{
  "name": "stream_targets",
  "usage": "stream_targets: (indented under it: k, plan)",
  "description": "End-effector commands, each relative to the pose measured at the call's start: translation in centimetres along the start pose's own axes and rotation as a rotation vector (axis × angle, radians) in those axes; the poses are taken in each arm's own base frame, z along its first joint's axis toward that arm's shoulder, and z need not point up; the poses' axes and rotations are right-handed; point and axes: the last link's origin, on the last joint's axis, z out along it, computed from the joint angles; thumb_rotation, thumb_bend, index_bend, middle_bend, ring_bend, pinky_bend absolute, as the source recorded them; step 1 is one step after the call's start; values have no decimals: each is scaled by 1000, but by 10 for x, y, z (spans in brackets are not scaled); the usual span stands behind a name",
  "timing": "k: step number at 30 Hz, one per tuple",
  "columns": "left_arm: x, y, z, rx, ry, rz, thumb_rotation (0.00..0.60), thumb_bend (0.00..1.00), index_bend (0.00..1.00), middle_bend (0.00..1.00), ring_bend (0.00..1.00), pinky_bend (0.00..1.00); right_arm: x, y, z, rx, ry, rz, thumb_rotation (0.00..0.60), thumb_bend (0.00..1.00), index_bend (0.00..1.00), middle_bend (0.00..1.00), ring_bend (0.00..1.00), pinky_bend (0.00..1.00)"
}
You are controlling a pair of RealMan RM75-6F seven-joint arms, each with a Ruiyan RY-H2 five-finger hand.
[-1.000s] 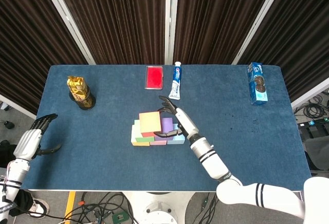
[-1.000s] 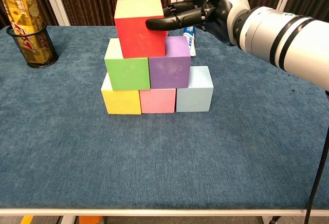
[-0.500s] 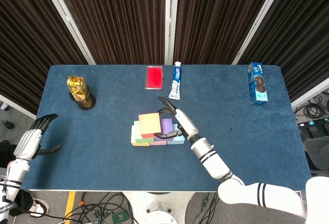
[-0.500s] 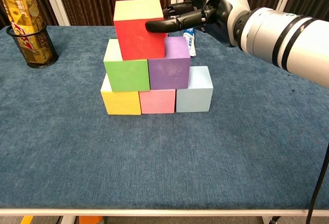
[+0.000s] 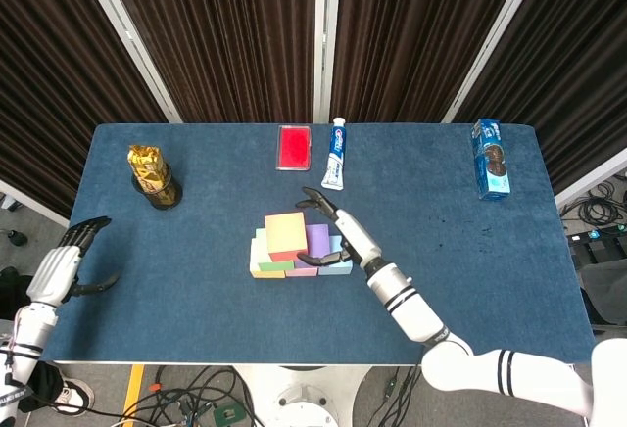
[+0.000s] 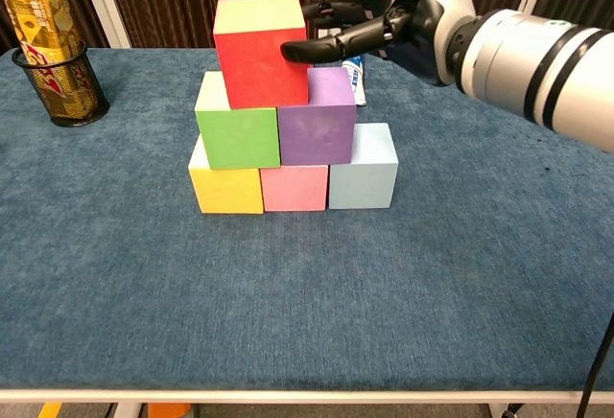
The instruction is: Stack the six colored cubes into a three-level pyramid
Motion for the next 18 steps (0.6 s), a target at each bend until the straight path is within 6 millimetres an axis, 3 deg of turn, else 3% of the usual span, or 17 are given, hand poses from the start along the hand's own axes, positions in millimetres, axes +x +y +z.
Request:
stream_targets:
  k: [1,11,18]
  plan:
    - [0,1,0,-2,-1,3,600,229,86,67,0,48,9,-3,-8,7,3,-19,600,101,0,98,0,0]
    - [6,9,-3,-8,20,19,600,228,86,65,0,48,73,-7,-65,-25,112,-215,600,55,0,26,0,0]
    - [10,14,-11,3,62,48,600,228,86,64,0,48,117,16,-133,-179,285,-682,600,16,0,0,0,0]
